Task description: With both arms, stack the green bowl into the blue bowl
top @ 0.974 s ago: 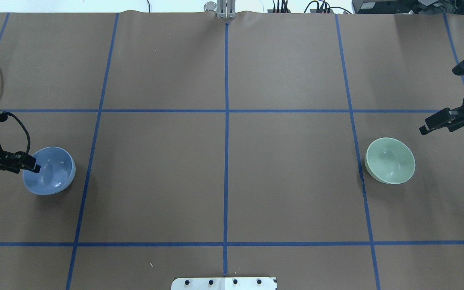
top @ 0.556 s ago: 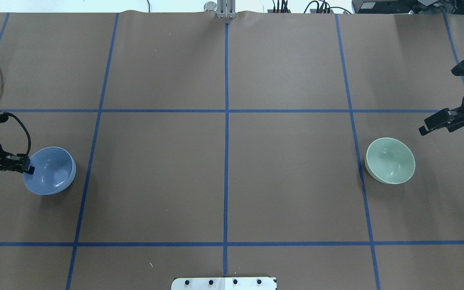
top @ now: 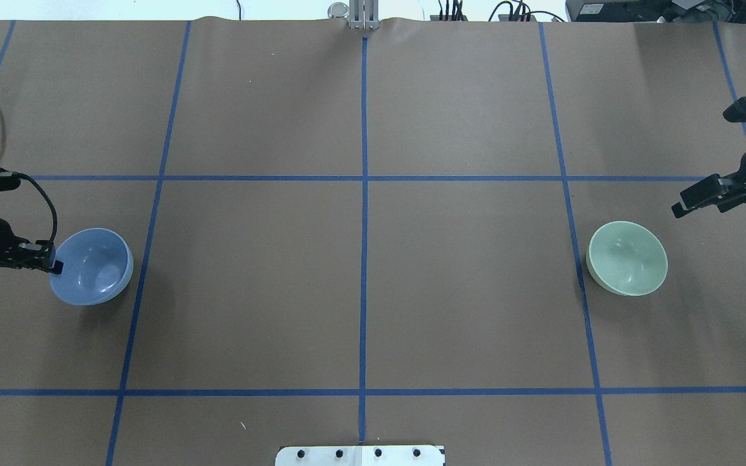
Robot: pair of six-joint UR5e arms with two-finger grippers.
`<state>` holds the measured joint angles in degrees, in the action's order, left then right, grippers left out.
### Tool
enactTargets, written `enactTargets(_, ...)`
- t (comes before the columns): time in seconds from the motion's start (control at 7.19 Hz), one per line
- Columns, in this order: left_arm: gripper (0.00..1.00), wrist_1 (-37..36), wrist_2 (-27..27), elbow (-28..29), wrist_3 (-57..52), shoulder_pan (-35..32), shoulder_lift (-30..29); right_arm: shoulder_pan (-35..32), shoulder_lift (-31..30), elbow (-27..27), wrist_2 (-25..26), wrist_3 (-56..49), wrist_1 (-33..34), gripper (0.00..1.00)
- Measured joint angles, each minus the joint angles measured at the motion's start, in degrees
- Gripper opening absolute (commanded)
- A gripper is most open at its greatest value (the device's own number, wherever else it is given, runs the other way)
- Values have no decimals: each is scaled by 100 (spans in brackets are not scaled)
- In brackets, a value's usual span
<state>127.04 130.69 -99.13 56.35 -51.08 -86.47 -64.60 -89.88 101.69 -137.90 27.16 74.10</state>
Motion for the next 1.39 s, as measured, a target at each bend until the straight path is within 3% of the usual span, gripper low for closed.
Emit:
enactTargets(0.28,3,-728,281,-171,573,-41,-703,3,-1,-1,0,-6,0,99)
enactTargets(0.7,3,-2550,328,-463,1443,23,-2294,53,7,-13,51,-9,0,99)
enactTargets(1.11,3,-2930,-318,-264,2473,771,-3201,235,13,-72,190,-7,-82,98)
enactTargets(1.39,3,-2944,-670,144,2968,1133,-3789,336,14,-309,201,44,-510,98)
